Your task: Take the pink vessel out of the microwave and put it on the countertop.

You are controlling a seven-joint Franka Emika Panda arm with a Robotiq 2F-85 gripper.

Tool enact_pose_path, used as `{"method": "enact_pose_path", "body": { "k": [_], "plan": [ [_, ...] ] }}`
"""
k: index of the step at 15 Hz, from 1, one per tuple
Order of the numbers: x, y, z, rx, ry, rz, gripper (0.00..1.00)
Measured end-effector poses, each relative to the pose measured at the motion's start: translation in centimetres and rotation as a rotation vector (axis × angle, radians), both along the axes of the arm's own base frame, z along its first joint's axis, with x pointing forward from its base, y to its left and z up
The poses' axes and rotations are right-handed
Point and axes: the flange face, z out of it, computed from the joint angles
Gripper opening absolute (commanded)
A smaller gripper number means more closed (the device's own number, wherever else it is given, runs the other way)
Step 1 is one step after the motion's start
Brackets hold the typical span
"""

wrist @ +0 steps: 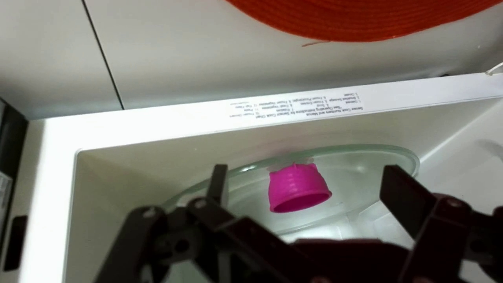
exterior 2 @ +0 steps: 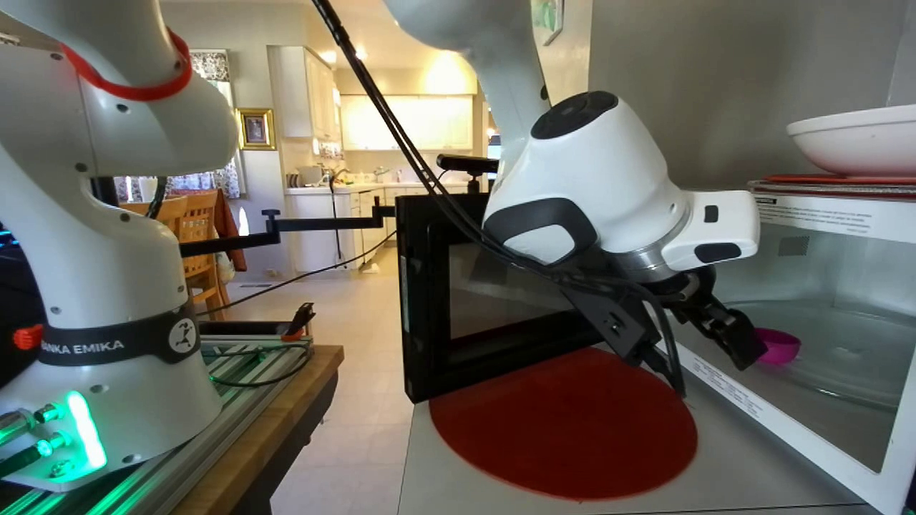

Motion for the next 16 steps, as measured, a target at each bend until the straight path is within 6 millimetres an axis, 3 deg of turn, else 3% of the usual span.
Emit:
{"method": "enact_pose_path", "body": {
  "k": [7, 16],
  "plan": [
    [0.0, -1.3, -1.2, 0.005, -0.007, 0.005, 1.0],
    [0.2, -1.0, -1.1, 0.006, -0.007, 0.0, 1.0]
  ]
}}
